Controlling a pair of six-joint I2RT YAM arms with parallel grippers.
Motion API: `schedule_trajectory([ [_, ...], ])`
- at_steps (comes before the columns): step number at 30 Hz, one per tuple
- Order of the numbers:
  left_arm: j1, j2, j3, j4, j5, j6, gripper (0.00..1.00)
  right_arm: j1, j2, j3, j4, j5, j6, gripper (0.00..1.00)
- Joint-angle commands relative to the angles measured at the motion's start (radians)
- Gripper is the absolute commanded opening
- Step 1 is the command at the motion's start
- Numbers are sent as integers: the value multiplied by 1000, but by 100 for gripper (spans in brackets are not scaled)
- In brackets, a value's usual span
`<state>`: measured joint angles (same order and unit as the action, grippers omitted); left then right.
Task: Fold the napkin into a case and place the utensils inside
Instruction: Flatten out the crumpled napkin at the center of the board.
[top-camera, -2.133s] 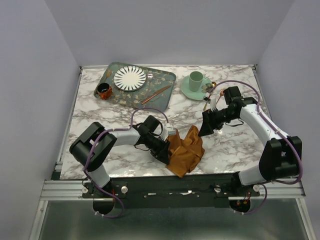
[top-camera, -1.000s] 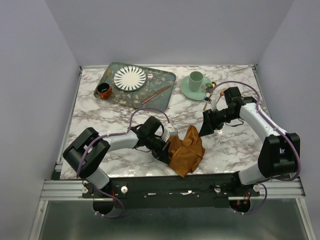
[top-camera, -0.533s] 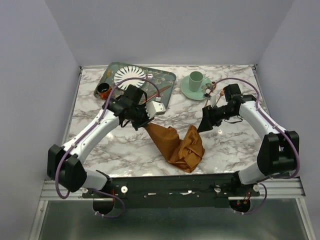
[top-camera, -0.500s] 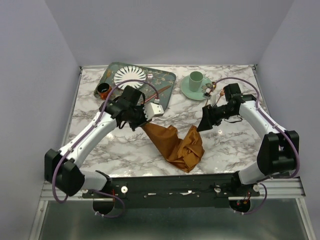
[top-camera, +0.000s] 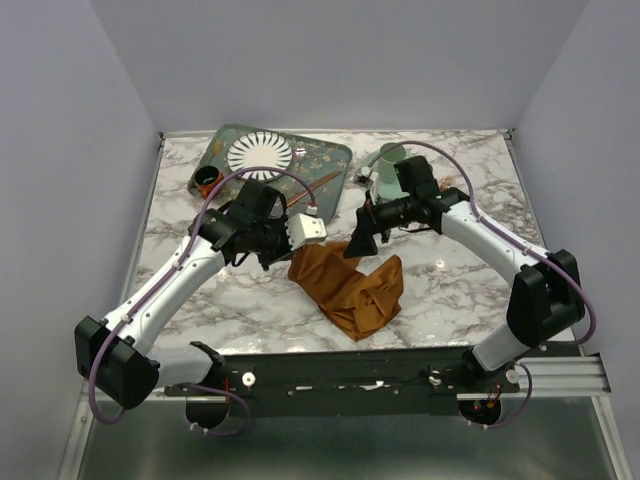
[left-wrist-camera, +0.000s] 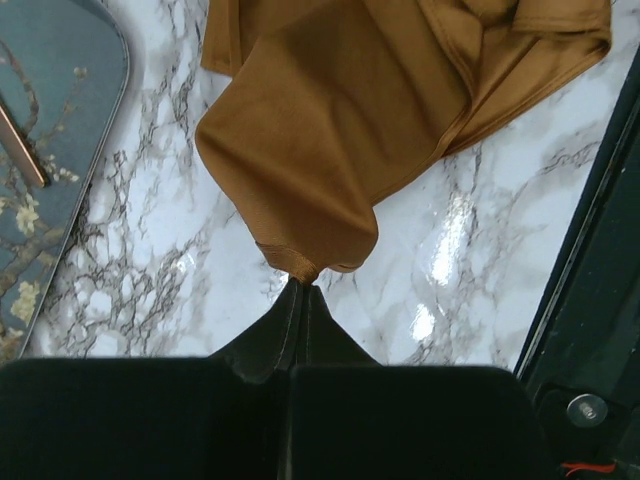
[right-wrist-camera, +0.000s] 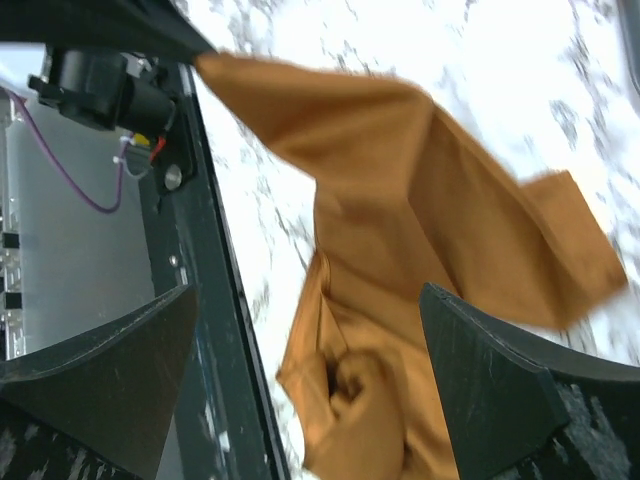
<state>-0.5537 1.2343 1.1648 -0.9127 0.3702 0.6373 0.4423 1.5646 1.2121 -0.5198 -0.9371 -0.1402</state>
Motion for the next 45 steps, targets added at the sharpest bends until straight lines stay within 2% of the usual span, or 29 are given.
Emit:
schedule_trajectory([
  [1,-5,-25,-10,47,147,-24,0,71,125,67,205,1,117,100],
  [5,-3,-70,-39,75,188,-1,0,121,201,133,240,-55,142,100],
  [8,-3,-99,-70,109,199,-5,0,131,230,121,354,-136,249,100],
  [13,-2,-144,-119,161,237,-11,0,173,227,52,565,-178,274,100],
  [19,17,-180,-142,205,239,-33,0,211,262,27,688,-239,309,100],
  [22,46,-188,-157,227,248,-63,0,222,272,6,742,-259,346,94],
  [25,72,-191,-175,236,277,-91,0,226,270,-25,802,-278,390,83],
  [26,77,-193,-181,238,282,-97,0,226,270,-28,804,-285,393,69],
  [28,86,-194,-192,242,288,-108,0,228,269,-28,801,-285,392,53],
  [29,87,-196,-194,247,288,-113,0,228,272,-26,799,-287,389,38],
  [31,101,-197,-197,250,294,-128,0,227,273,-22,793,-290,384,20],
  [32,103,-194,-195,250,294,-146,0,226,272,-22,790,-286,384,2],
  [34,109,-184,-185,241,292,-166,1,227,264,-23,791,-279,384,1],
  [35,118,-168,-179,227,295,-189,13,228,261,-25,791,-279,384,1],
  [37,127,-156,-169,209,311,-206,25,226,255,-26,790,-279,383,1],
  [38,141,-148,-168,204,325,-214,37,228,252,-29,791,-279,383,1],
  [40,155,-147,-175,209,351,-241,47,228,242,-40,799,-278,384,1],
  [41,164,-145,-177,212,363,-248,56,227,239,-43,802,-278,387,1],
  [45,176,-136,-189,235,389,-281,60,228,229,-56,817,-282,395,1],
])
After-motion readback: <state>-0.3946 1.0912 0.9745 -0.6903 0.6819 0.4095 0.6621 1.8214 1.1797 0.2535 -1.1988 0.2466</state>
